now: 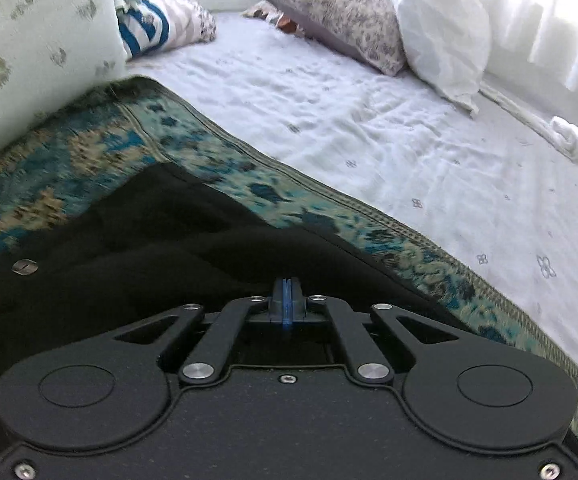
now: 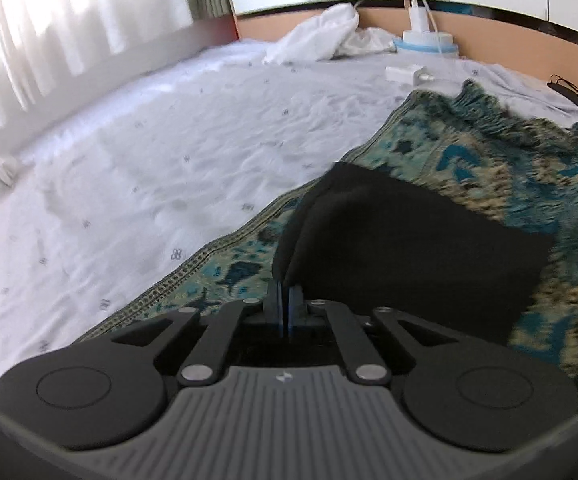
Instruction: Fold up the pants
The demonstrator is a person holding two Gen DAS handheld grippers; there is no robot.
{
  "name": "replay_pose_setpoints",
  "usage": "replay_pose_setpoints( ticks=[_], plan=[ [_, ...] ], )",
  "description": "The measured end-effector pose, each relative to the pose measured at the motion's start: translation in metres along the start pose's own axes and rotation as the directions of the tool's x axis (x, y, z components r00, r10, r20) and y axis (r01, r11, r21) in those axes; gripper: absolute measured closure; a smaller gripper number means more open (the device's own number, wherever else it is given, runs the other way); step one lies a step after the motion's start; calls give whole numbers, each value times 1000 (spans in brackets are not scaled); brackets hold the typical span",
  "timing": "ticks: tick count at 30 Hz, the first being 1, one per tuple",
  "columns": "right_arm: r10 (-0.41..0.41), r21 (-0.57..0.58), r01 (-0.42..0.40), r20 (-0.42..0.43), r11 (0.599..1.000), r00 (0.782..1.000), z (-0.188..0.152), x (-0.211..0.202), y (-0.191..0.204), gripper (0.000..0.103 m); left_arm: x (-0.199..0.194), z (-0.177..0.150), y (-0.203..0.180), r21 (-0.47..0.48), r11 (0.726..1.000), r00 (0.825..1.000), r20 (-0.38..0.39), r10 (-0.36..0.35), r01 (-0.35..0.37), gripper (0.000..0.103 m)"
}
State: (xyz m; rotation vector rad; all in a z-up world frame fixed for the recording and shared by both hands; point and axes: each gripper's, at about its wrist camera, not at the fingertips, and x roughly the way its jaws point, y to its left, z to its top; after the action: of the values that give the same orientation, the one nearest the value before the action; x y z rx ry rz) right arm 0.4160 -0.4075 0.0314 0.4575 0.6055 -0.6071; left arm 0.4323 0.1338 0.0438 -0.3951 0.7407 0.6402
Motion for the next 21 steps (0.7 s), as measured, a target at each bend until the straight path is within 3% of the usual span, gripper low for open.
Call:
replay_pose_setpoints(
  ticks=[5,8,11,13,15,17,21],
  plan=[
    [76,-31,-76,9,997,997,-12,-54,-57,99,-47,-15,53,88,990,993,38,-110,106,102],
    [111,-24,-111,-7,994,994,-33,-87,-103,99,-69,-24,83,112,972,978,14,-207,205,98],
    [106,-11,-106,-28,994,994,-56,-104,-137,98,-74,-20,91,80,965,968,-16,-250,251,58],
    [94,-5,-94,-50,996,994,-70,-106,-152,98,-74,-17,84,39,967,968,-4,-253,253,21],
    [85,4,-85,-66,996,994,-83,-104,-160,98,-70,-14,67,31,962,962,15,-272,272,8],
    [90,8,-90,-66,996,994,-92,-105,-166,98,-59,-12,44,40,962,963,-5,-270,270,7],
    [85,-45,-86,-25,995,996,-104,-109,-163,98,-21,-15,6,-6,987,983,-94,-159,159,2]
  ],
)
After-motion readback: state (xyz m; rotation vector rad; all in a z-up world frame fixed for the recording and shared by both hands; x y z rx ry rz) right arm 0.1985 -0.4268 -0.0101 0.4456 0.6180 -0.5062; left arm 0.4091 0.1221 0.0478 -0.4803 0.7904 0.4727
